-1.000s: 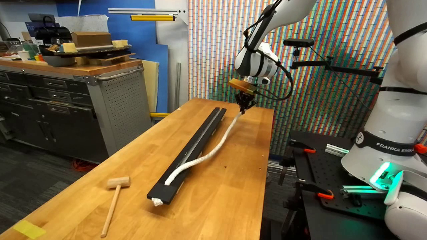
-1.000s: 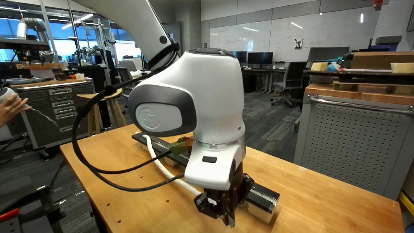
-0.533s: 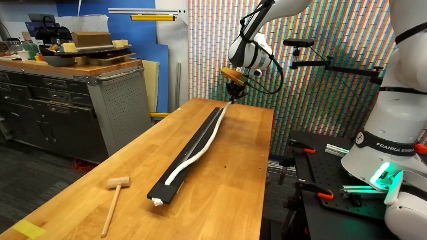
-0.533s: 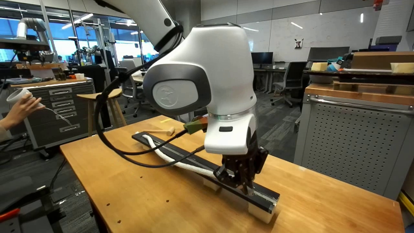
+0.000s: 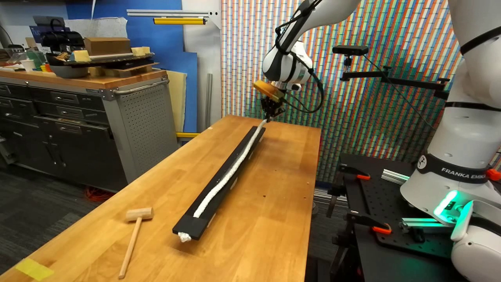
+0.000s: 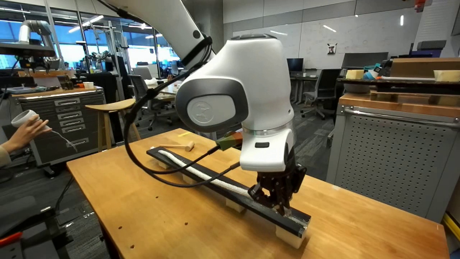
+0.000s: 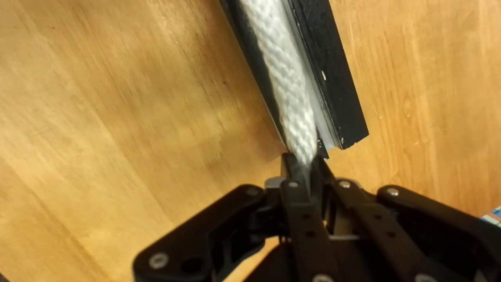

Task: Align the rope along the middle of the black object

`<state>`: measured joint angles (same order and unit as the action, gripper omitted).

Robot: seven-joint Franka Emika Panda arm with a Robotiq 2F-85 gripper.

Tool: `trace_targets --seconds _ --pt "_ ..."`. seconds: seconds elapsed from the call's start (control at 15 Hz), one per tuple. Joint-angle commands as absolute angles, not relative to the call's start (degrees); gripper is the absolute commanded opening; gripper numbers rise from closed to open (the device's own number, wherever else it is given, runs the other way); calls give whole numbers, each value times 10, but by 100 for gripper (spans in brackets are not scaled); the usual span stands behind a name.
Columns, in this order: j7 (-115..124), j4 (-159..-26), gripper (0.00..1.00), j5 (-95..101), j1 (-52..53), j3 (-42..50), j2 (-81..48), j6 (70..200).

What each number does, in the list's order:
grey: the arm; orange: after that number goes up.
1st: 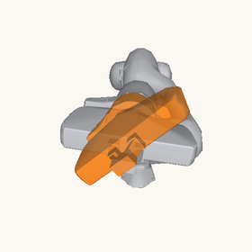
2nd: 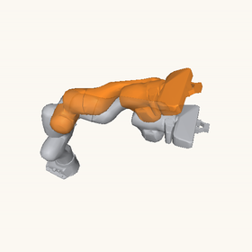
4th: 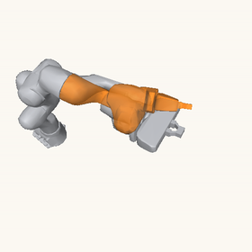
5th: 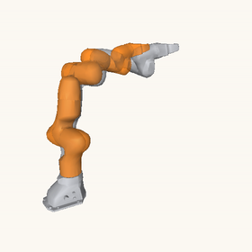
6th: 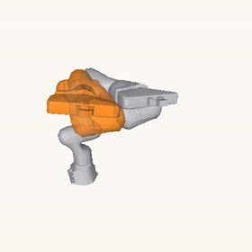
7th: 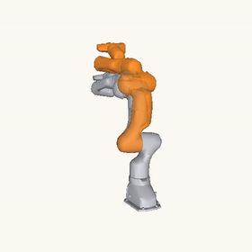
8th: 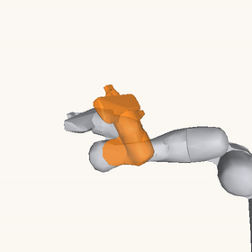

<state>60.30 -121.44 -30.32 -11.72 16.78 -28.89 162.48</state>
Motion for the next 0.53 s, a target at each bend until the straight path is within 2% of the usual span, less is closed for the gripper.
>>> trace_targets --seconds 0.0,0.47 --pt "639 -1179 3 -282 -111 172 -333 1645" --pt "658 -1150 3 -260 -102 180 -379 1662"
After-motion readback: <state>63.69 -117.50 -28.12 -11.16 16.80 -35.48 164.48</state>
